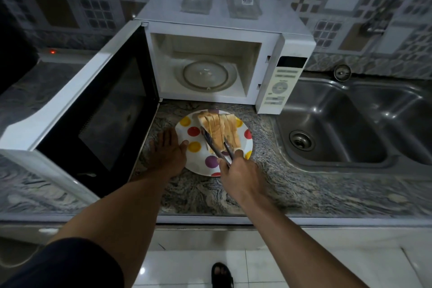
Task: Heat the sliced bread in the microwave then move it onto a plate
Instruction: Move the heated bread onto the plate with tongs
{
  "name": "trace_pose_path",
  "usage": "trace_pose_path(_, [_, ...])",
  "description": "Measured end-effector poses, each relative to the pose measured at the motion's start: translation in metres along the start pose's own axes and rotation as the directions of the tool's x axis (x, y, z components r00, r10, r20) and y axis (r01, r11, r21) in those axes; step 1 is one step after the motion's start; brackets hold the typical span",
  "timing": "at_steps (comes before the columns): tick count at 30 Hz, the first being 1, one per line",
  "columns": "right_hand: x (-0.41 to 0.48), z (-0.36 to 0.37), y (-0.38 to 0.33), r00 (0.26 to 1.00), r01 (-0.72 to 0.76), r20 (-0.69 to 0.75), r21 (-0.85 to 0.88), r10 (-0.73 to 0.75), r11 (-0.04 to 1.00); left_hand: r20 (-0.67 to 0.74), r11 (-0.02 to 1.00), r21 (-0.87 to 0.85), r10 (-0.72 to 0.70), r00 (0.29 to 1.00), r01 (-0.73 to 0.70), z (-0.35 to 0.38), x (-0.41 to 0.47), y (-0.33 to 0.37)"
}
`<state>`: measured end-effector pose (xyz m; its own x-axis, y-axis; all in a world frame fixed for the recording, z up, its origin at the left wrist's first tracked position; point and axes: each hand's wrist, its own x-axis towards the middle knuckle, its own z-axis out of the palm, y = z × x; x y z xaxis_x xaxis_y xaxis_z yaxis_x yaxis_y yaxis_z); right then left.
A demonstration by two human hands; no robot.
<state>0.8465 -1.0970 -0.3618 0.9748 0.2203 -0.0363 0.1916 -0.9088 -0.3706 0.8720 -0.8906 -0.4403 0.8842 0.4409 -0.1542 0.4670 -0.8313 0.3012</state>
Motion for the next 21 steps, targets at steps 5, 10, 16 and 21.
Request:
trace_pose_path(5, [0.003, 0.007, 0.002, 0.999, -0.025, 0.038, 0.009, 0.025, 1.0, 0.009, 1.0, 0.007, 0.001, 1.0, -0.001, -0.002, -0.001, 0.002])
trace_pose_path(10, [0.002, 0.009, 0.004, 0.997, -0.046, 0.056, -0.005, 0.046, 0.999, 0.005, 1.0, 0.015, 0.003, 1.0, -0.003, -0.001, 0.0, 0.0])
trace_pose_path(16, [0.001, 0.0, 0.0, 0.998, -0.048, 0.046, -0.029, 0.049, 0.998, 0.03, 1.0, 0.016, -0.009, 1.0, 0.008, -0.005, -0.004, 0.003])
trace_pose_path(21, [-0.008, -0.008, 0.0, 0.999, -0.039, 0.019, 0.026, 0.038, 0.999, 0.035, 1.0, 0.026, -0.01, 0.999, 0.01, -0.006, -0.003, 0.003])
